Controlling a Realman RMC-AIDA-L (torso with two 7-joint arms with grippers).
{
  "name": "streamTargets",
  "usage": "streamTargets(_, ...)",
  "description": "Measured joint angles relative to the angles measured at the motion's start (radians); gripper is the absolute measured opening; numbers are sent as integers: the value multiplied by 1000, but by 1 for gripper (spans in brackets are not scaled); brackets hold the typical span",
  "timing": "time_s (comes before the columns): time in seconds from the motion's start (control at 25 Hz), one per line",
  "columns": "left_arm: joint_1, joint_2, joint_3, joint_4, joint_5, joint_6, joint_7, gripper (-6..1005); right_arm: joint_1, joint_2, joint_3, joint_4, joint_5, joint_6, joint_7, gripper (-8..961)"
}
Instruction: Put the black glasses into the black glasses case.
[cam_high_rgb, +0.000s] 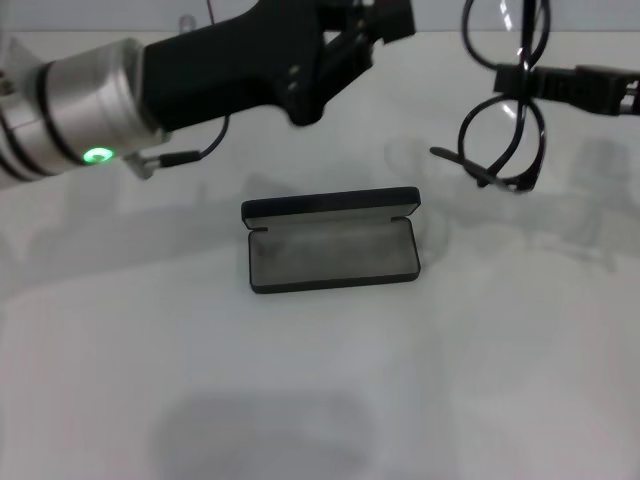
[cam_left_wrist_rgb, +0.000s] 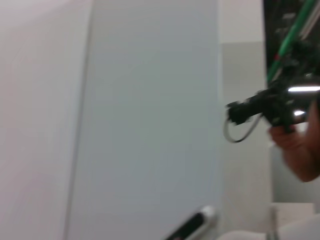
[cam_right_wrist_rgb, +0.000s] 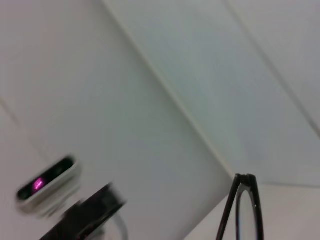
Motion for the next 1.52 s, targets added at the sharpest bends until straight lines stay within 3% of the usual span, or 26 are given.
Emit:
streamTargets(0.2,28,26,9,1,28,117,0,21,-32,-7,0,1,81,54,23,105)
streamTargets(0.4,31,32,9,1,98,176,0,21,-48,-6,0,2,157,96,29,104)
streamTargets(0.52,21,28,9,0,134,184,-2,21,-47,-1,0,6,182,116,30,104)
streamTargets(0.56,3,15,9,-9,165,178,-7,21,-45,0,-1,7,188,117,31,104)
streamTargets(0.88,-49,-27,11,-28,188,112,-32,21,-16,22,-19,12,191,119,23,104)
streamTargets(1.16,-112,-31,32,-94,174,68,-50,21,-9,39,-61,12,190,122,7,104)
streamTargets(1.52,-130,-33,31,-102,150,27,-64,21,-5,44,-113,12,190,116,-7,104)
